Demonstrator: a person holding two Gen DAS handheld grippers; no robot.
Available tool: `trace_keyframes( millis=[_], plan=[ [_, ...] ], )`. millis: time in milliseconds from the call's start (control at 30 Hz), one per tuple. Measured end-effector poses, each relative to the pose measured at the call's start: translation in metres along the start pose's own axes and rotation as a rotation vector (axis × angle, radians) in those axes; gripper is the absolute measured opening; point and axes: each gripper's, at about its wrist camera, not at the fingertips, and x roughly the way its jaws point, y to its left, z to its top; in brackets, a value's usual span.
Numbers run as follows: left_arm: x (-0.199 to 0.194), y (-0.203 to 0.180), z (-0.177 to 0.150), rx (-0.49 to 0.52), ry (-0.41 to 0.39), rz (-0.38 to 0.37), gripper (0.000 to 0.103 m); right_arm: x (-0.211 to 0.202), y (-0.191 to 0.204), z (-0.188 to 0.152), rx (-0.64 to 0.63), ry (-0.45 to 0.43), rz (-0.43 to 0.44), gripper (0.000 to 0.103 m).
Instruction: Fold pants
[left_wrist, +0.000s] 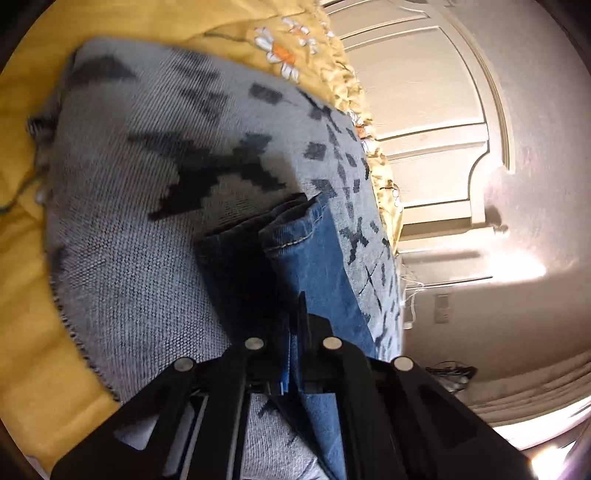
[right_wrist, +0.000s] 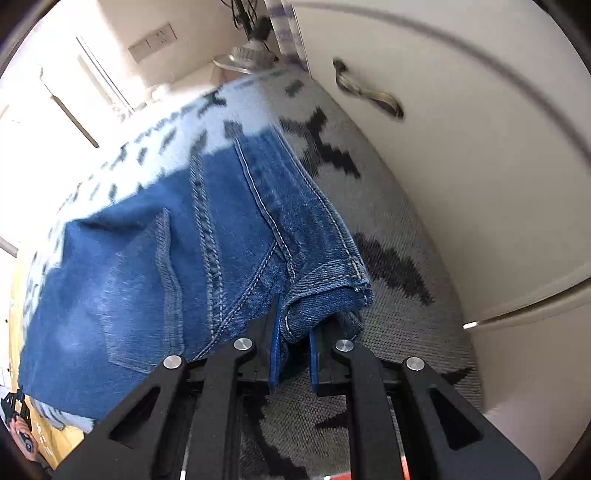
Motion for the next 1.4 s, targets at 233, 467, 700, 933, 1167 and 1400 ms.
trace_keyframes(
  millis=[233, 467, 700, 933, 1167, 1400],
  plan=[
    [0.023, 0.019, -0.002, -0.042, 0.034, 0.086, 0.002, 0.01, -0.001, -0.003, -0.026, 0.023, -0.014, 0.009],
    [0.019, 0.021, -0.003, -0.017, 0.003, 0.153, 0.009, 0.021, -0.005, -0.008, -0.037, 0.019, -0.034, 0.016],
    [-0.031, -0.035, -0.03, 0.255, -0.192, 0.245, 0.049, -0.045, 0.024, -0.026, -0.164, -0.107, -0.361, 0.064],
    [0.064, -0.176, -0.12, 0.874, 0.009, 0.106, 0.066, -0.052, 0.159, 0.026, -0.552, -0.188, 0.132, 0.084],
    [0.158, -0.245, -0.218, 1.21, 0.198, 0.033, 0.076, 0.092, 0.291, 0.084, -0.862, 0.093, 0.403, 0.079],
    [0.201, -0.24, -0.252, 1.311, 0.268, 0.078, 0.077, 0.142, 0.324, 0.085, -0.994, 0.247, 0.54, 0.08]
  ],
)
